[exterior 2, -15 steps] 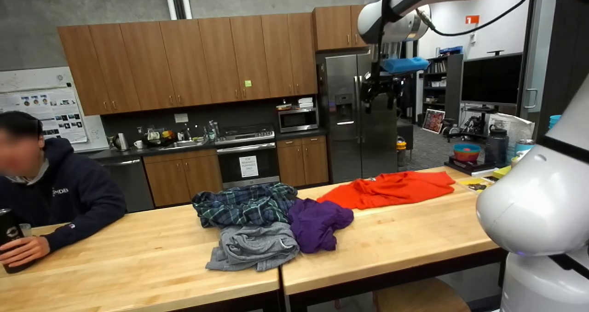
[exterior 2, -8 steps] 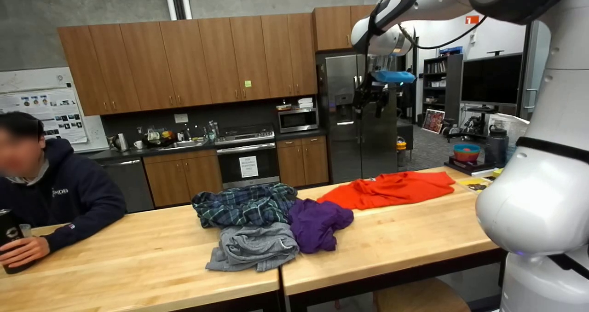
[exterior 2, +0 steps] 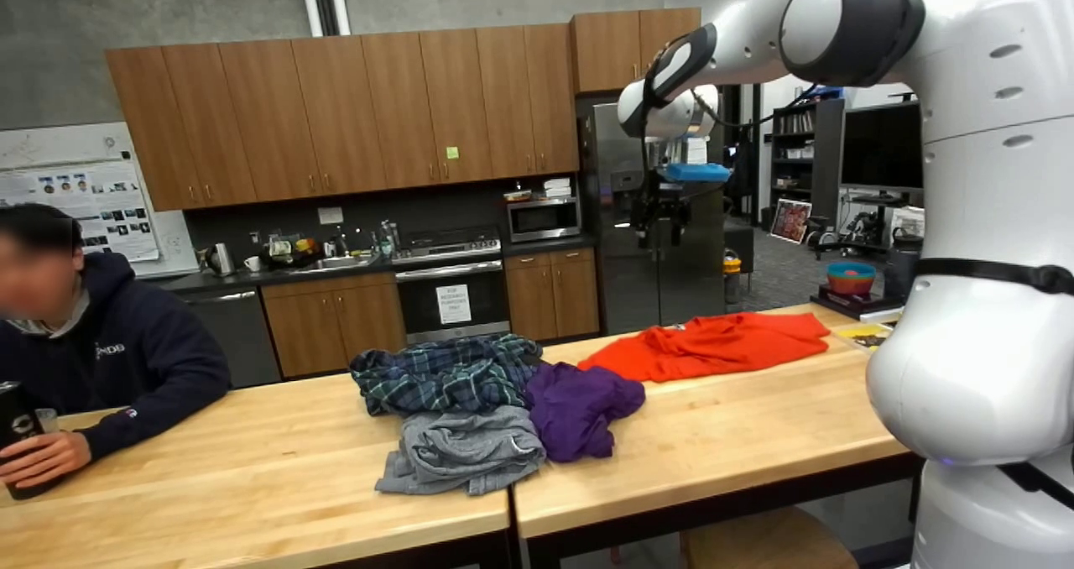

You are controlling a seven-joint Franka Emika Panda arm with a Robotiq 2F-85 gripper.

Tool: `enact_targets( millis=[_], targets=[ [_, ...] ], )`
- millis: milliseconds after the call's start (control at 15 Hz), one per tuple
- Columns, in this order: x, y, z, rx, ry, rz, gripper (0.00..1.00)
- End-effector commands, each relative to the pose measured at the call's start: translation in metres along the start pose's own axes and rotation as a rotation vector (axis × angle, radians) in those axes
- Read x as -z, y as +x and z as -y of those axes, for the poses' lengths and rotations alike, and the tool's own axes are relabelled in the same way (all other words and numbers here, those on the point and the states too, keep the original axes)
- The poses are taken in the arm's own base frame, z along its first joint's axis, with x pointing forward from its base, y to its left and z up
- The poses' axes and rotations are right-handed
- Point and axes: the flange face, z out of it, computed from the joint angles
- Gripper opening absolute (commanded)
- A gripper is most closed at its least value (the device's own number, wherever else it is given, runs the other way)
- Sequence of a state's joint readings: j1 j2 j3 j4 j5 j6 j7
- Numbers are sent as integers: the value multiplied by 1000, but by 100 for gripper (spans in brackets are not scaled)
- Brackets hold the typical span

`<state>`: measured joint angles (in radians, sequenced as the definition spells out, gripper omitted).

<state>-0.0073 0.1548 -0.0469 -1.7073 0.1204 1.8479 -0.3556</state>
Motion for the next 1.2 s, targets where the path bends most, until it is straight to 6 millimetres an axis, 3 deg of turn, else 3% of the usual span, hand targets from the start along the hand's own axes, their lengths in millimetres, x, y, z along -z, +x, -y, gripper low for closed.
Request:
enact_targets(
  millis=[0,400,1133],
  targets=[
    [-18,16,-5,-4,-40,79,100],
    [-46,21,-5,2,-79,119,100],
    [-43,23,-4,3,-80,120,100]
  ],
)
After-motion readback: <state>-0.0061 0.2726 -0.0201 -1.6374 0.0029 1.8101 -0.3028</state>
